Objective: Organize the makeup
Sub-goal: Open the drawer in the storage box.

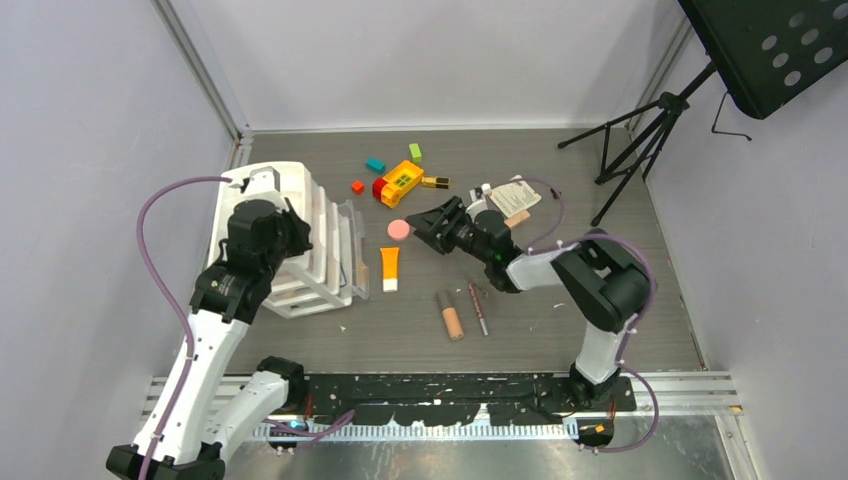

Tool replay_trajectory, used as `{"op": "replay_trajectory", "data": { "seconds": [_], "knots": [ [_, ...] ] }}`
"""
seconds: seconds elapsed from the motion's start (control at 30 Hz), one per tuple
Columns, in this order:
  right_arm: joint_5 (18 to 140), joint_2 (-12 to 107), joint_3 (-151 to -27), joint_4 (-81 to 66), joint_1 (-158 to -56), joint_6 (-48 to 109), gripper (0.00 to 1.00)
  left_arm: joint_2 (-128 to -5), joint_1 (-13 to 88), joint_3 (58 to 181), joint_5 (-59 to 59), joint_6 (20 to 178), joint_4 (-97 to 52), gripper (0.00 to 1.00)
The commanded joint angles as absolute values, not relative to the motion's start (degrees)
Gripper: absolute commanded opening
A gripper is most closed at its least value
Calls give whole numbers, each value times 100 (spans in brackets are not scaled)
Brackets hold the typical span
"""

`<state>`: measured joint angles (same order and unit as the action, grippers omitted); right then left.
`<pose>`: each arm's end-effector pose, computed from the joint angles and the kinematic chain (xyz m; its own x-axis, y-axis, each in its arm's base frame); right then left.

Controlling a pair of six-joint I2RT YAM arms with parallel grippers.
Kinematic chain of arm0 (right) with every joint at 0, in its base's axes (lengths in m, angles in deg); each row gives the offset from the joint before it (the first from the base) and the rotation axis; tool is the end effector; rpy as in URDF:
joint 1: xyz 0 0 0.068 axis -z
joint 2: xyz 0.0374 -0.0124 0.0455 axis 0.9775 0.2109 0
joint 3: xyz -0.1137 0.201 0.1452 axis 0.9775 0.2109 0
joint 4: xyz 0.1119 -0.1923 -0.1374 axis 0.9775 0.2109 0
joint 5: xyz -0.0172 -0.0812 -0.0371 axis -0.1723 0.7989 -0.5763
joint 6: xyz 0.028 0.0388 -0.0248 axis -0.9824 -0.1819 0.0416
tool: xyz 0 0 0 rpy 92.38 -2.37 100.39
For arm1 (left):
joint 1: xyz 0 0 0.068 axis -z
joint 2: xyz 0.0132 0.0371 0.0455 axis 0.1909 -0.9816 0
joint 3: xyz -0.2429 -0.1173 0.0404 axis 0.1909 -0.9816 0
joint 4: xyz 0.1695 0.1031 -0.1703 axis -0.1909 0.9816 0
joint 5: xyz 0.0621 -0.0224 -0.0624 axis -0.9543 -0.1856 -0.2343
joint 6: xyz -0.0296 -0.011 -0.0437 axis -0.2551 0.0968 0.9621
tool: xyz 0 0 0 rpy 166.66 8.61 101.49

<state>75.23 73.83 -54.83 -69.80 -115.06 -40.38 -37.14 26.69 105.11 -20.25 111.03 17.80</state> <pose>0.2837 0.2249 0.1593 -0.7503 0.6321 -0.1937 -0.1029 0.1778 0.9787 0.1576 -0.0365 0.3636 -0.4248 -0.2859 -0.8589 -0.0919 0.9575 -0.2733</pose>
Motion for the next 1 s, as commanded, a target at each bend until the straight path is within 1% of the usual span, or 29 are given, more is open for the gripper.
{"op": "replay_trajectory", "data": {
  "seconds": [0.0, 0.07, 0.13, 0.2, 0.27, 0.4, 0.43, 0.5, 0.53, 0.57, 0.8, 0.97],
  "knots": [
    [7675, 6243, -6021, -3823, -11552, -2272, 64, -3750, 2665, 10650, -2119, 10933, 1185, 0],
    [8096, 5856, -6468, -2124, -11548, -1538, 64, -3874, 2665, 10749, -2049, 10920, 1288, 0],
    [8543, 5560, -6867, -802, -11540, -855, 66, -3961, 2665, 10800, -1972, 10911, 1336, 0],
    [8989, 5411, -7179, 124, -11534, -374, 67, -3979, 2665, 10773, -1914, 10919, 1293, 0],
    [8909, 5379, -7394, 586, -11521, -83, 67, -3984, 2665, 10751, -1895, 10923, 1257, 0],
    [7972, 5661, -7699, 724, -11584, -3, 68, -4059, 2665, 10748, -1810, 10923, 1237, 0],
    [7859, 5749, -7787, 664, -11667, -15, 71, -4092, 2665, 10754, -1776, 10923, 1238, 0],
    [7954, 5976, -8080, 623, -11922, -14, 82, -4143, 2665, 10770, -1734, 10923, 1242, 0],
    [7996, 6119, -8239, 628, -12054, -11, 86, -4160, 2665, 10766, -1732, 10923, 1239, 0],
    [7991, 6279, -8414, 617, -12180, -18, 87, -4165, 2665, 10766, -1731, 10923, 1244, 0],
    [8000, 7478, -9720, 603, -12689, -229, 88, -4186, 2665, 10732, -1702, 10928, 1226, 0],
    [8132, 8061, -10454, 792, -12928, -239, 88, -4254, 2665, 10759, -1635, 10932, 1197, 0]
  ]
}}
